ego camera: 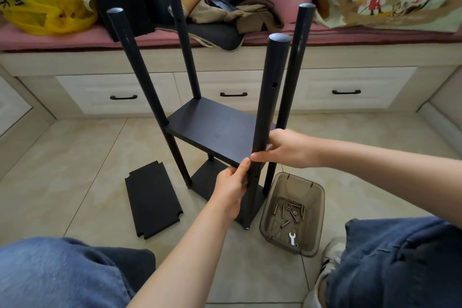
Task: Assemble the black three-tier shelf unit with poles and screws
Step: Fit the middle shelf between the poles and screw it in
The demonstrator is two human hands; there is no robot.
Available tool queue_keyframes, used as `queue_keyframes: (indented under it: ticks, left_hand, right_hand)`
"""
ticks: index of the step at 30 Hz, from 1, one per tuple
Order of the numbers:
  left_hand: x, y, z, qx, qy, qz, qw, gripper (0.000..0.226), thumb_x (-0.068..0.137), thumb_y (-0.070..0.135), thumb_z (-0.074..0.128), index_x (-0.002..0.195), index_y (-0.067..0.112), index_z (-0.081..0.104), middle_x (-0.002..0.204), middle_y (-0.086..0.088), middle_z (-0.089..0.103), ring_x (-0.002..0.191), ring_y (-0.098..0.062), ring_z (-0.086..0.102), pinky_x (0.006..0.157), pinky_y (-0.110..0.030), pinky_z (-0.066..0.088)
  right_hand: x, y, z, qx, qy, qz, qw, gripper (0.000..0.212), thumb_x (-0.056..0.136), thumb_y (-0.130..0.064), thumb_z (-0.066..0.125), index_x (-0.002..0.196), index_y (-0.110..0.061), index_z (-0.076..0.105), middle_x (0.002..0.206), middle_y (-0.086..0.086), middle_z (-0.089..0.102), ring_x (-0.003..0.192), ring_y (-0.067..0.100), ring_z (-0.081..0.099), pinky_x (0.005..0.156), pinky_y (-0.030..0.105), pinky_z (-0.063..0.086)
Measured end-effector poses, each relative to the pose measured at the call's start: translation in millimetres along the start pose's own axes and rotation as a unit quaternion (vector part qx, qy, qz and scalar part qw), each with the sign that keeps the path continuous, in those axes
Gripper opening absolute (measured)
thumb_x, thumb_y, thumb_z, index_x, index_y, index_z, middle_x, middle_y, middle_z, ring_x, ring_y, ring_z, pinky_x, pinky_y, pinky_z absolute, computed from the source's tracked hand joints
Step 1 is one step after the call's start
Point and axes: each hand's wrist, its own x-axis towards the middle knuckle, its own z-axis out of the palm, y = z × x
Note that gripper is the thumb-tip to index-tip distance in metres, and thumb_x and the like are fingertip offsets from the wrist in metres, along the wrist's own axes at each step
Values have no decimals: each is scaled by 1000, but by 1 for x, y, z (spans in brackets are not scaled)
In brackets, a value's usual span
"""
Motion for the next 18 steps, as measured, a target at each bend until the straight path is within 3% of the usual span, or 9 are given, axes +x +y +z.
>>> queue_keyframes:
  ticks: [3, 7, 11, 14, 18]
  left_hand:
    - [0, 0, 12, -26, 4, 1, 1000, 34, 95, 40, 65, 109, 9, 70, 77, 5, 76, 85, -12, 72, 78, -24, 53]
    - [4, 0, 25, -51, 19, -6, 998, 29, 96, 38, 64, 107, 12, 71, 95, -3, 79, 95, -17, 74, 76, -26, 53]
    - [8, 4, 35, -79, 25, -4, 997, 23, 98, 33, 65, 105, 12, 71, 88, 0, 79, 81, -10, 76, 61, -18, 55]
    - [8, 5, 38, -95, 32, 3, 995, 22, 97, 31, 65, 105, 12, 71, 88, 0, 79, 81, -10, 76, 58, -15, 55]
    - [8, 5, 34, -121, 8, -1, 993, 24, 96, 27, 65, 113, 10, 70, 104, -6, 78, 87, -11, 76, 62, -16, 57]
  right_hand:
    - [-6, 8, -4, 14, 34, 0, 999, 24, 96, -38, 62, 115, -24, 67, 108, -12, 71, 99, 5, 67, 86, 23, 52]
    - [-19, 28, -6, 62, 49, 1, 997, 27, 97, -30, 61, 124, -23, 62, 113, -11, 71, 103, 2, 67, 89, 23, 53]
    - [-28, 65, -8, 40, 68, 55, 995, 17, 95, -27, 65, 111, -23, 65, 111, -3, 72, 103, 9, 67, 93, 31, 54]
    - [-29, 97, -1, -4, 20, 128, 992, 17, 94, -27, 65, 109, -20, 68, 104, -2, 73, 97, 12, 66, 85, 25, 51]
    - [-15, 136, 36, -20, -81, 205, 975, 21, 91, -16, 60, 101, -3, 73, 86, 6, 71, 70, 13, 59, 62, 22, 46]
